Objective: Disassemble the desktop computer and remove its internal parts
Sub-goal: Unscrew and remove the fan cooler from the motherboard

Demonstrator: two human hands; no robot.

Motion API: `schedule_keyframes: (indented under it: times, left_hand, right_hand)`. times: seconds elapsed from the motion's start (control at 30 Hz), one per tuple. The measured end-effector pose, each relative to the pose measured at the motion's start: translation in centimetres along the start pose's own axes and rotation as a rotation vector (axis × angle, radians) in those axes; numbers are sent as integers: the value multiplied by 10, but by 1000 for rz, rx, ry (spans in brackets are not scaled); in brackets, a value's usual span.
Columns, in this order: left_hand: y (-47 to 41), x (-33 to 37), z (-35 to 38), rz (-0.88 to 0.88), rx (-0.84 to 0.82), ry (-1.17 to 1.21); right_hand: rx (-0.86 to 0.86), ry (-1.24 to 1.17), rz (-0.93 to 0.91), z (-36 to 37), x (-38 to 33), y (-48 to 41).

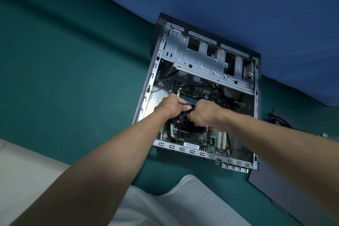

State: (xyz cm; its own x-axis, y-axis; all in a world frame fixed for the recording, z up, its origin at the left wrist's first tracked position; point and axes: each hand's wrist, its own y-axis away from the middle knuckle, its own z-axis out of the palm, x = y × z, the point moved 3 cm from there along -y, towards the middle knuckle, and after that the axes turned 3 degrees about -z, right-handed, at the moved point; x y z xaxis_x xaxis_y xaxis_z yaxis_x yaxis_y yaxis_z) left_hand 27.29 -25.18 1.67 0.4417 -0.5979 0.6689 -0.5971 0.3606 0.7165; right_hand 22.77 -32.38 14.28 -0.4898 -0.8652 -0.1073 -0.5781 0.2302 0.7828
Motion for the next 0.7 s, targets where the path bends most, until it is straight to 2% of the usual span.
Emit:
schedule_keyframes:
  times: [0.2,0.23,0.3,0.4,0.5,0.57,0.63,0.7]
  left_hand:
    - [-1,-1,0,-4,6,29]
    - [-1,0,0,-2,11,30]
    - [0,0,-1,8,22,10]
    - [1,0,-4,45,29,-74]
    - [3,0,-4,53,44,-84]
    - [2,-1,-2,34,31,-60]
    - [2,-1,0,17,23,-51]
    - [2,-1,-1,23,23,-44]
  right_hand:
    - [96,930,-567,15,-19,23]
    - [115,999,-634,16,-21,24]
    - [150,1007,-652,10,-21,24]
    - [130,820,-567,6,-18,17]
    - [122,362,-377,9,-15,10]
    - [148,-107,-84,8,-7,2]
    - [28,-595,271,11,4,1]
    - [-146,-709,404,16,7,6]
